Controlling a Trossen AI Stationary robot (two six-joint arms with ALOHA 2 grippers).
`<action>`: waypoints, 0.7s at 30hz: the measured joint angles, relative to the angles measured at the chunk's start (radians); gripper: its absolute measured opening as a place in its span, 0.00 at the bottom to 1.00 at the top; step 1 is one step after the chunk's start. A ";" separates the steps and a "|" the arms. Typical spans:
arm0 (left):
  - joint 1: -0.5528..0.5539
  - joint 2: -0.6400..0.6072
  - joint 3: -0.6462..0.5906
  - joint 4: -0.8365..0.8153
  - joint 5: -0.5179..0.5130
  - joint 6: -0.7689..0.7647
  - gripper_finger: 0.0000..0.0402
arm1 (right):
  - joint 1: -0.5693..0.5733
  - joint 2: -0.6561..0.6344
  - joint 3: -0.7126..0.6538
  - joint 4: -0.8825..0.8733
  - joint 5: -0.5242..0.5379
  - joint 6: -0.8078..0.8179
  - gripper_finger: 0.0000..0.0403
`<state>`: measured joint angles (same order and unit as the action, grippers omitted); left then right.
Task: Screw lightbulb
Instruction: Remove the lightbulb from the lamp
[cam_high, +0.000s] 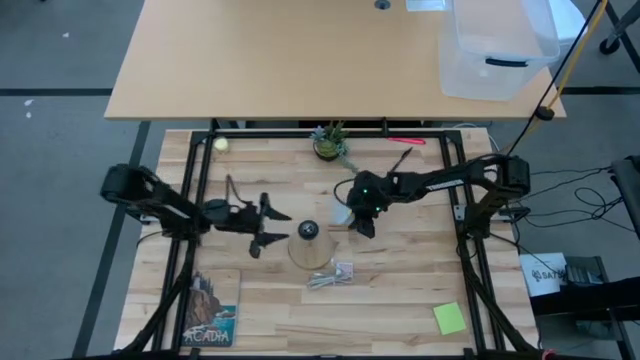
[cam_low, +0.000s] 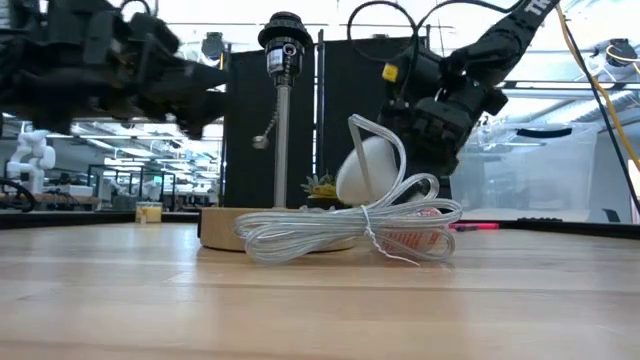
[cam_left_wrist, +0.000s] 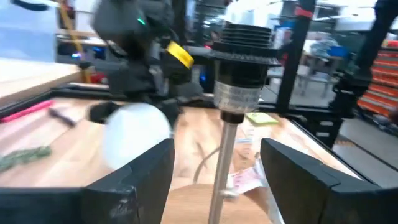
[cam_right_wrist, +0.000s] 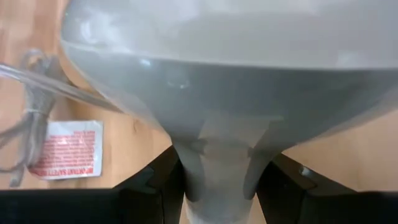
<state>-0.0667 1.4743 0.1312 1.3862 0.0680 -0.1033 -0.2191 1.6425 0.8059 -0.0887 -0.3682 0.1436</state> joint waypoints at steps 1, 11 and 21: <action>-0.009 -0.031 -0.027 -0.001 -0.028 0.000 0.60 | 0.008 0.015 0.000 0.000 0.000 0.010 0.38; -0.103 -0.241 -0.125 -0.075 -0.277 0.031 0.54 | 0.047 0.090 0.002 0.022 -0.002 0.072 0.38; -0.115 -0.256 -0.125 -0.035 -0.304 0.029 0.54 | 0.056 0.103 0.004 0.032 0.001 0.080 0.39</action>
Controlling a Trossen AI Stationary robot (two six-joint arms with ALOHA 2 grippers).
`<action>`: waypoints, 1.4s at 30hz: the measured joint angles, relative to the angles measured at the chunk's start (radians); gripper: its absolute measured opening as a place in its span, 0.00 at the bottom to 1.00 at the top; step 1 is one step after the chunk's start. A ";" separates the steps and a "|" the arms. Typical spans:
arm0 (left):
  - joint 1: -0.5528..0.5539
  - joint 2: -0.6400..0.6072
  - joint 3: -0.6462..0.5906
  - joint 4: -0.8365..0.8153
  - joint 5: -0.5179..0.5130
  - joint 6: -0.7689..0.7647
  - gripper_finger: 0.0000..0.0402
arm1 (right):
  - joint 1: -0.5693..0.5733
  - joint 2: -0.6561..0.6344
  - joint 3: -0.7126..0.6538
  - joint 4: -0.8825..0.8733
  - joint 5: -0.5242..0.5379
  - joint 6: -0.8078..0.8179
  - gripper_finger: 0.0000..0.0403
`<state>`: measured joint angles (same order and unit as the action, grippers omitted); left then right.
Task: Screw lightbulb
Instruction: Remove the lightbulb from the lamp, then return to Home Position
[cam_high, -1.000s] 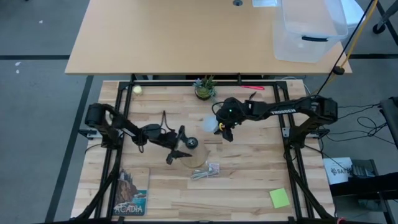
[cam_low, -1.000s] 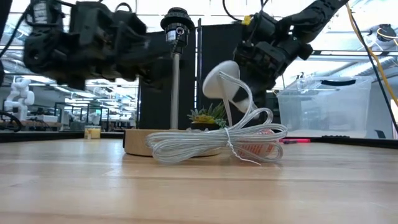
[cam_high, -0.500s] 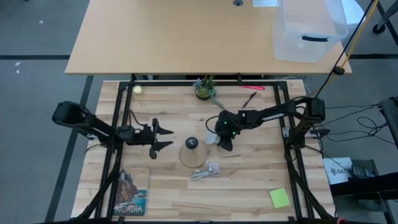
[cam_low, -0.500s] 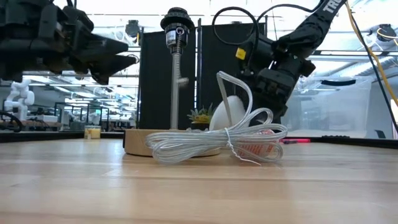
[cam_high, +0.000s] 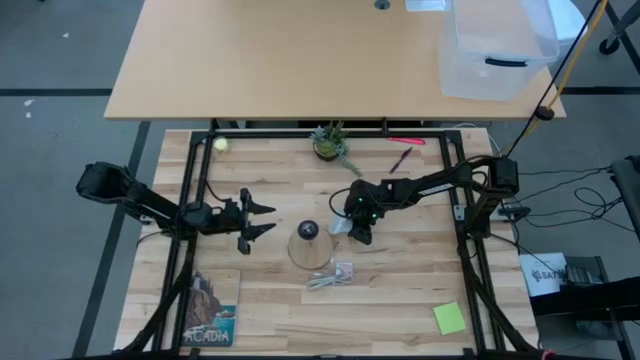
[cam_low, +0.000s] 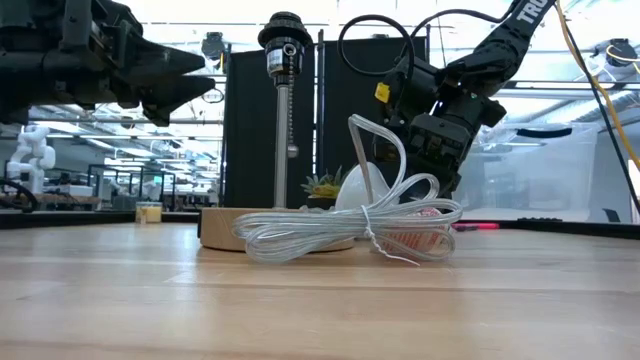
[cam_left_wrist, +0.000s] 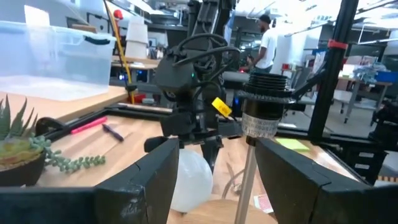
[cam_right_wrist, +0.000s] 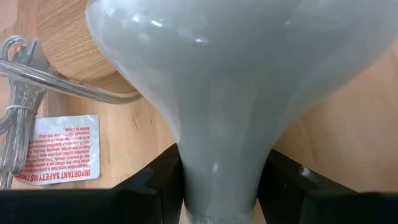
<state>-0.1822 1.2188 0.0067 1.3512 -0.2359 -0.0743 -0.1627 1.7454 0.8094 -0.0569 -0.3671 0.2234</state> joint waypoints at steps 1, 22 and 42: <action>0.000 -0.004 0.000 -0.003 0.000 -0.001 0.54 | 0.000 0.000 0.000 0.002 0.000 0.000 0.39; -0.023 -0.308 0.001 -0.315 -0.038 0.043 0.40 | 0.001 -0.382 -0.008 -0.077 0.264 -0.237 0.54; -0.022 -1.009 0.001 -1.117 -0.116 0.059 0.01 | 0.000 -1.015 -0.547 0.348 0.420 -0.311 0.01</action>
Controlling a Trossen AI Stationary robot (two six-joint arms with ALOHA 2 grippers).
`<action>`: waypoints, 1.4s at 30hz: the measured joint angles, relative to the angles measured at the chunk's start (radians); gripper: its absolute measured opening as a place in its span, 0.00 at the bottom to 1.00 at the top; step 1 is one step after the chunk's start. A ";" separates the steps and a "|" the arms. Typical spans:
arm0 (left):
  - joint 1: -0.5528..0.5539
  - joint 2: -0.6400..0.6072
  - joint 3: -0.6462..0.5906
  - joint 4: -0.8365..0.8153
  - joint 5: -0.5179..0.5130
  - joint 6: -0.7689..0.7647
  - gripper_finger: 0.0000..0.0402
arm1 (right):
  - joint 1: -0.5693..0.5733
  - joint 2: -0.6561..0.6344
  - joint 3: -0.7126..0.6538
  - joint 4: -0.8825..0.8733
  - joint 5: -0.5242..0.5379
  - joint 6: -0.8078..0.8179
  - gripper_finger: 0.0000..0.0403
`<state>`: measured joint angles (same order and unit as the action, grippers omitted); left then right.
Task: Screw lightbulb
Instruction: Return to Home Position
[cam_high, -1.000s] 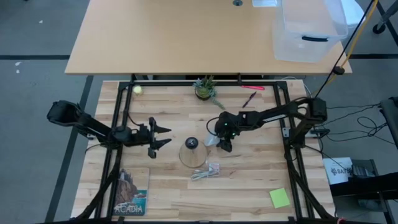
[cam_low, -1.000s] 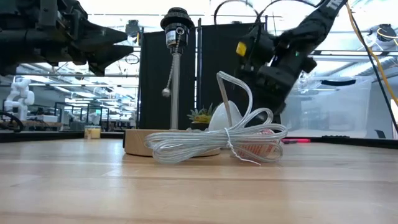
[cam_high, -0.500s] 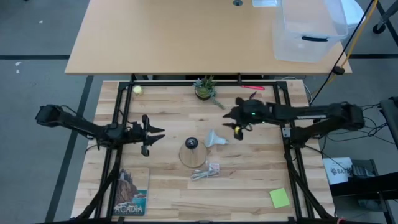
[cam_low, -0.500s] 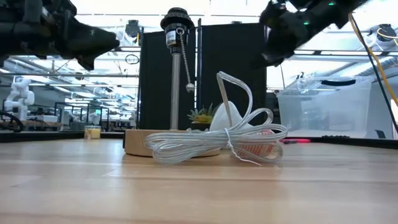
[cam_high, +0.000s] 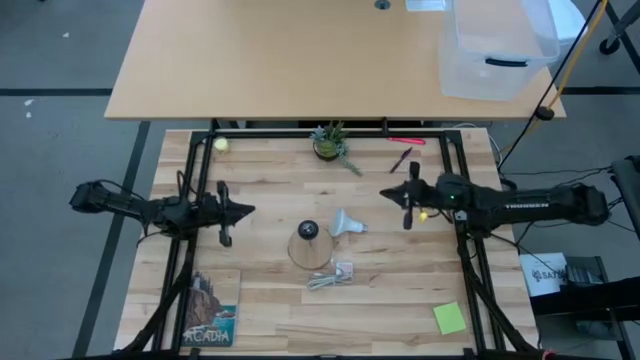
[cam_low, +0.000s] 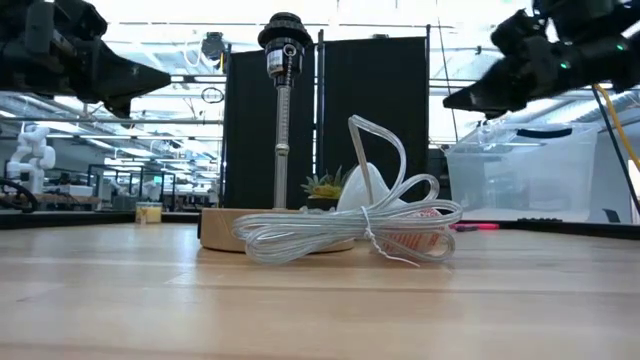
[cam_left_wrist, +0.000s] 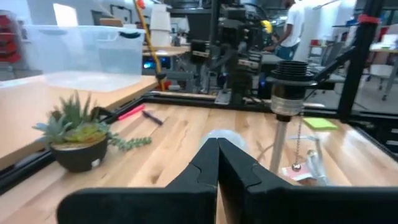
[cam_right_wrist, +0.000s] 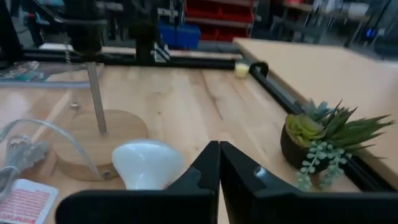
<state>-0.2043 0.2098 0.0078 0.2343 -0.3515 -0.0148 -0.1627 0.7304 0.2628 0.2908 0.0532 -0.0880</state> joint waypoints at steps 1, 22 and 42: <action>0.000 -0.016 0.000 -0.018 -0.011 0.002 0.01 | 0.000 -0.026 -0.024 0.022 0.000 -0.009 0.00; -0.002 -0.208 0.056 -0.352 -0.053 -0.010 0.00 | -0.001 -0.700 -0.189 -0.309 -0.007 -0.040 0.00; -0.006 -0.204 0.056 -0.353 -0.058 -0.059 0.00 | -0.001 -0.728 -0.248 -0.261 -0.106 -0.036 0.00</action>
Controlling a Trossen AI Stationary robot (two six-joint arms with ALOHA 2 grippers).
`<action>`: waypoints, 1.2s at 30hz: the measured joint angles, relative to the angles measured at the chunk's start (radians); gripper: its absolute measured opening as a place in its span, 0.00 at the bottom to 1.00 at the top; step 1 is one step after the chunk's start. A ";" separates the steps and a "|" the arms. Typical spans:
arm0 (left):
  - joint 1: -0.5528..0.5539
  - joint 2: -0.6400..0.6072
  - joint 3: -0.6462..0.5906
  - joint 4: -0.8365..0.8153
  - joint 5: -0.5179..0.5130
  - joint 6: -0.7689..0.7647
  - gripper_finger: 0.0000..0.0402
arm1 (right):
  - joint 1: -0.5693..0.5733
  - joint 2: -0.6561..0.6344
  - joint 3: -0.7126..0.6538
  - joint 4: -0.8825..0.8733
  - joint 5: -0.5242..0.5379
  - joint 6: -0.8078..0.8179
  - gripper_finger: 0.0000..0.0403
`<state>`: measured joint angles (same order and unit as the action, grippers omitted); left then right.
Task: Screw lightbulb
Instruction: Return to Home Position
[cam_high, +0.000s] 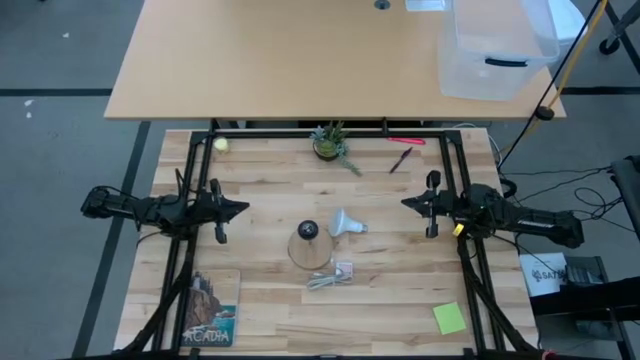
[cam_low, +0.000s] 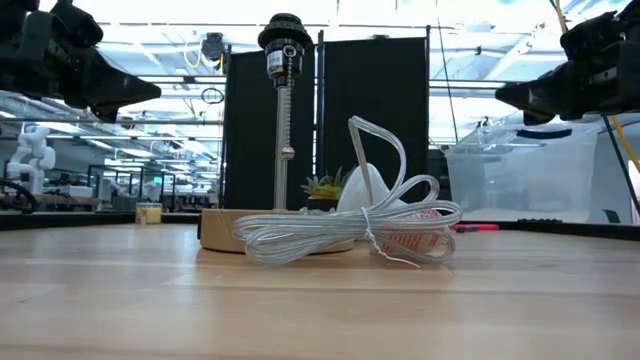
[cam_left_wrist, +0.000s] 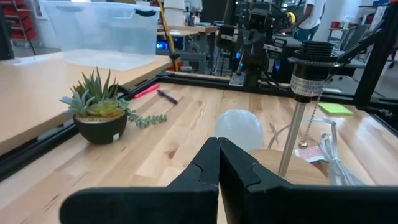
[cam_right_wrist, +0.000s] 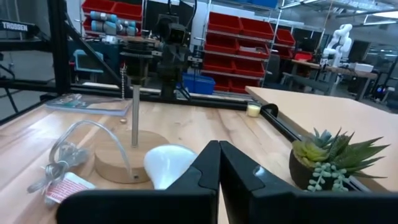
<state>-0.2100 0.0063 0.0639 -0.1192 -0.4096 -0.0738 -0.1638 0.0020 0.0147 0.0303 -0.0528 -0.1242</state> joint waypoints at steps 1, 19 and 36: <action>0.000 0.000 0.000 0.000 0.001 0.000 0.00 | 0.000 0.000 0.000 0.000 0.000 -0.004 0.00; 0.000 0.000 0.000 0.000 0.007 -0.003 0.00 | 0.000 0.001 0.000 0.000 -0.001 0.067 0.00; 0.000 0.000 0.000 0.000 0.007 -0.003 0.00 | 0.000 0.001 0.000 0.001 -0.001 0.067 0.00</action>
<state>-0.2100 0.0063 0.0639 -0.1196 -0.4026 -0.0765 -0.1635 0.0029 0.0147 0.0315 -0.0540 -0.0570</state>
